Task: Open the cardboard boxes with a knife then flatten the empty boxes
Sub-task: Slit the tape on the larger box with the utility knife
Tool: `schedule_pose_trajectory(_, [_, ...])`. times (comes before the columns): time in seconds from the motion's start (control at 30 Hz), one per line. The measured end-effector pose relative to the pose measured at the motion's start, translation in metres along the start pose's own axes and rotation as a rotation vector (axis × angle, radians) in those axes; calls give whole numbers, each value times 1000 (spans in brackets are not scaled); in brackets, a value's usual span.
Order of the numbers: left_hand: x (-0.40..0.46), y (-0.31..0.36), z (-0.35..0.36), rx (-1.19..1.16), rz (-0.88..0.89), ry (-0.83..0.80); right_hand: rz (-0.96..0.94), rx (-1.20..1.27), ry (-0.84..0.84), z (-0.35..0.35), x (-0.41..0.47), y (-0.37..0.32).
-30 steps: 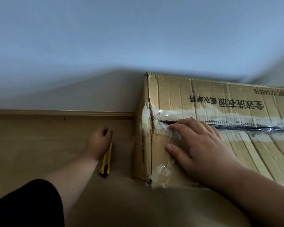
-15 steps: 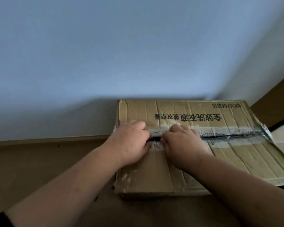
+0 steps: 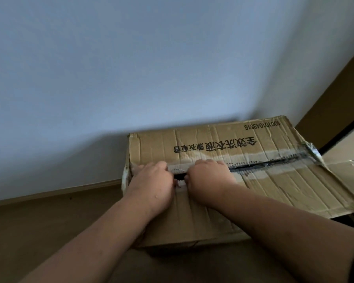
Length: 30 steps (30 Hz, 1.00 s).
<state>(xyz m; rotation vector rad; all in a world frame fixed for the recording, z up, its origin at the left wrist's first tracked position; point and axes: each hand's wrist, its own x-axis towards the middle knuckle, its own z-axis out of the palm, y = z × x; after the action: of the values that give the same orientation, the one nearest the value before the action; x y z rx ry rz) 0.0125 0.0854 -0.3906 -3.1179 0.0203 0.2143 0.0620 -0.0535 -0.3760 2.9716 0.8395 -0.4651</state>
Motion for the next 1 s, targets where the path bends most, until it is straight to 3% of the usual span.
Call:
schedule_pose_trajectory(0.27, [4, -16, -2, 47, 21, -65, -28, 14, -28, -5, -1, 6])
schedule_pose_trajectory(0.63, [1, -35, -7, -114, 68, 27, -62, 109, -20, -13, -3, 7])
schedule_pose_trajectory(0.8, [-4, -57, 2, -171, 129, 107, -51, 140, -30, -15, -5, 11])
schedule_pose_trajectory(1.0, [-22, -77, 12, -215, 243, 54, -61, 149, -36, -12, -6, 12])
